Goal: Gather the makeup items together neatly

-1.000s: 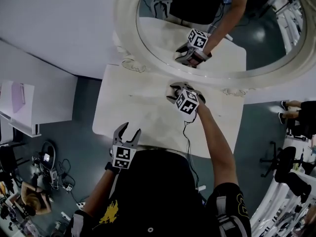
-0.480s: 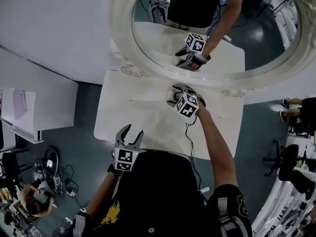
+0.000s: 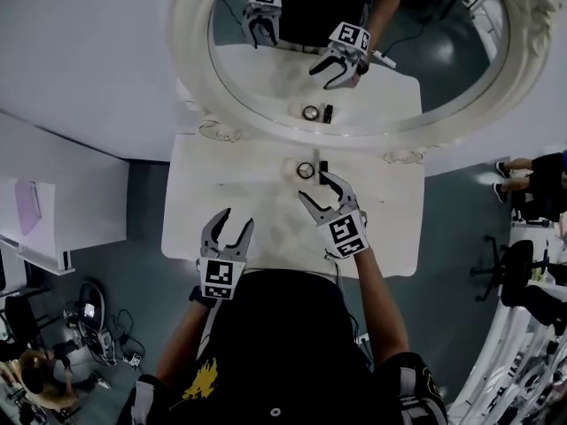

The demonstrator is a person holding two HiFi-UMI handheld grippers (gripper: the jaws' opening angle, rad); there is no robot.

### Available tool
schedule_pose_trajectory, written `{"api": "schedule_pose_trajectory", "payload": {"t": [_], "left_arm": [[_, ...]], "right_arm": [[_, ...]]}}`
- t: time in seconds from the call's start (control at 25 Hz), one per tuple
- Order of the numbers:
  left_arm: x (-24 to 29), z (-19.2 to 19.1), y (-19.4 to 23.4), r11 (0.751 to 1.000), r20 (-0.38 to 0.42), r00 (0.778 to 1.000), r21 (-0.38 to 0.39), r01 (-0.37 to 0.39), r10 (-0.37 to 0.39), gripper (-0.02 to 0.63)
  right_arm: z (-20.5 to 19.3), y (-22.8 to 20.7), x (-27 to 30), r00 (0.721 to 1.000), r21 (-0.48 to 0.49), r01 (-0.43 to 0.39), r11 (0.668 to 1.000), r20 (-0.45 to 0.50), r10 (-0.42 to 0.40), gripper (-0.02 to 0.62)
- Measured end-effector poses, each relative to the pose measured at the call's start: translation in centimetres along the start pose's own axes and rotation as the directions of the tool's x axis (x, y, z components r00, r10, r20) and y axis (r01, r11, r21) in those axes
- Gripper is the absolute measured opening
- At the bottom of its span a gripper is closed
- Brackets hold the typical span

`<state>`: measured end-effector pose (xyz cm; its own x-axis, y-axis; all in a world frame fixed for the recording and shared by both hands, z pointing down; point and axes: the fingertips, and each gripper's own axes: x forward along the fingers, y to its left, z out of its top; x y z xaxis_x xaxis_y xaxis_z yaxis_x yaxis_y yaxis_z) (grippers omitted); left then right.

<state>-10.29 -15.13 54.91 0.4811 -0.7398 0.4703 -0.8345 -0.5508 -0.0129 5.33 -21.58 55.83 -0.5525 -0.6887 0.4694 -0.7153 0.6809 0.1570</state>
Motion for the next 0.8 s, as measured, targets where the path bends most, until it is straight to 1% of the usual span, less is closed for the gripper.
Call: {"api": "schedule_pose_trajectory", "payload": {"t": [0.12, 0.2, 0.28, 0.32, 0.36, 0.4, 0.44, 0.48, 0.52, 0.6, 0.64, 0.68, 0.76, 0.8], "left_arm": [[0.0, 2.2, 0.0, 1.000, 0.041, 0.999, 0.023, 0.008, -0.009, 0.230], [-0.5, 3.8, -0.7, 0.999, 0.069, 0.997, 0.041, 0.033, -0.036, 0.229], [-1.0, 6.1, -1.7, 0.996, 0.116, 0.991, 0.061, 0.059, -0.066, 0.225], [-1.2, 7.3, -2.1, 0.995, 0.148, 0.986, 0.072, 0.067, -0.077, 0.221], [-1.4, 8.3, -2.3, 0.994, 0.184, 0.979, 0.082, 0.071, -0.085, 0.211], [-1.6, 9.2, -2.5, 0.993, 0.224, 0.971, 0.092, 0.070, -0.089, 0.178], [-1.8, 9.8, -2.5, 0.993, 0.265, 0.960, 0.102, 0.065, -0.090, 0.115], [-2.1, 10.4, -2.5, 0.992, 0.302, 0.949, 0.111, 0.058, -0.089, 0.038], [-2.2, 10.7, -2.4, 0.992, 0.322, 0.942, 0.117, 0.055, -0.090, 0.014], [-2.0, 11.0, -2.5, 0.991, 0.320, 0.941, 0.109, 0.078, -0.109, 0.014], [-2.0, 11.5, -2.5, 0.990, 0.337, 0.933, 0.108, 0.094, -0.125, 0.014], [-2.2, 12.3, -2.6, 0.987, 0.376, 0.915, 0.119, 0.108, -0.145, 0.014], [-3.4, 13.3, -3.2, 0.980, 0.459, 0.868, 0.145, 0.139, -0.191, 0.014], [-4.1, 13.2, -3.6, 0.980, 0.479, 0.855, 0.116, 0.162, -0.198, 0.014]], "right_arm": [[1.1, -0.5, -4.1, 0.994, 0.058, 0.095, 0.994, 0.044, -0.097, 0.256], [1.7, -0.7, -7.0, 0.984, 0.131, 0.153, 0.979, 0.070, -0.163, 0.239], [2.6, -1.4, -9.9, 0.965, 0.198, 0.219, 0.955, 0.097, -0.242, 0.206], [3.0, -1.9, -11.2, 0.951, 0.215, 0.263, 0.941, 0.106, -0.290, 0.186], [3.4, -2.6, -12.4, 0.933, 0.227, 0.310, 0.923, 0.114, -0.341, 0.149], [3.9, -3.1, -13.5, 0.913, 0.245, 0.353, 0.903, 0.122, -0.390, 0.101], [4.3, -3.3, -14.5, 0.893, 0.269, 0.386, 0.882, 0.129, -0.430, 0.027], [4.6, -3.2, -15.3, 0.880, 0.296, 0.404, 0.866, 0.134, -0.456, 0.015], [4.9, -2.9, -16.0, 0.873, 0.317, 0.410, 0.855, 0.136, -0.469, 0.015], [5.8, -1.8, -16.9, 0.868, 0.323, 0.414, 0.851, 0.141, -0.476, 0.015], [6.4, -1.2, -17.2, 0.866, 0.317, 0.417, 0.852, 0.147, -0.479, 0.015], [6.8, -0.4, -17.5, 0.862, 0.313, 0.421, 0.851, 0.153, -0.483, 0.015], [7.1, 1.6, -18.5, 0.853, 0.311, 0.436, 0.844, 0.155, -0.498, 0.015], [7.0, 2.5, -19.1, 0.848, 0.313, 0.448, 0.838, 0.148, -0.509, 0.015]]}}
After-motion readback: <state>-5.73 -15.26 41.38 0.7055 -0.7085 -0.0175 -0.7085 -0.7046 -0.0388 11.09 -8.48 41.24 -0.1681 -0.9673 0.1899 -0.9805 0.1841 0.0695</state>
